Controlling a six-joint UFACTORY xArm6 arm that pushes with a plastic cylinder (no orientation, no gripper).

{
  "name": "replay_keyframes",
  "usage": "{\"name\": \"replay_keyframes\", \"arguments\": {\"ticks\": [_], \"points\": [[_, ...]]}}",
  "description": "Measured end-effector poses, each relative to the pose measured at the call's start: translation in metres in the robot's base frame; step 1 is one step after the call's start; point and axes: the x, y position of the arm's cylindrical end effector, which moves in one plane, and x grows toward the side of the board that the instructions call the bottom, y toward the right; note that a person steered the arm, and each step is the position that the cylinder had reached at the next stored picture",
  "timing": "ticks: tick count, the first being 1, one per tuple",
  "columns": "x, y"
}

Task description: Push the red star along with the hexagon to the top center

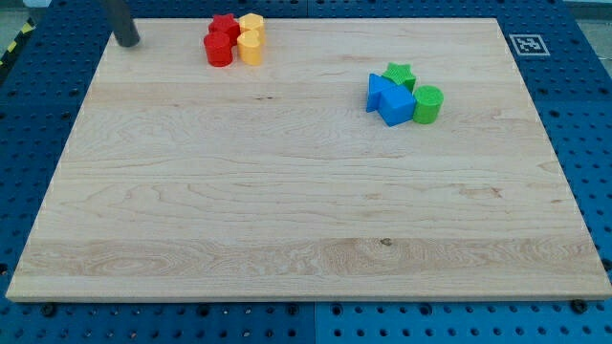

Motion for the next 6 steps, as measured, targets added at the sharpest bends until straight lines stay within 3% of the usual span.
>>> {"name": "replay_keyframes", "arguments": {"ticks": [1,3,5,6], "points": [[-0.019,0.039],[-0.009,0.138],[0.000,0.118],[0.012,0.160]]}}
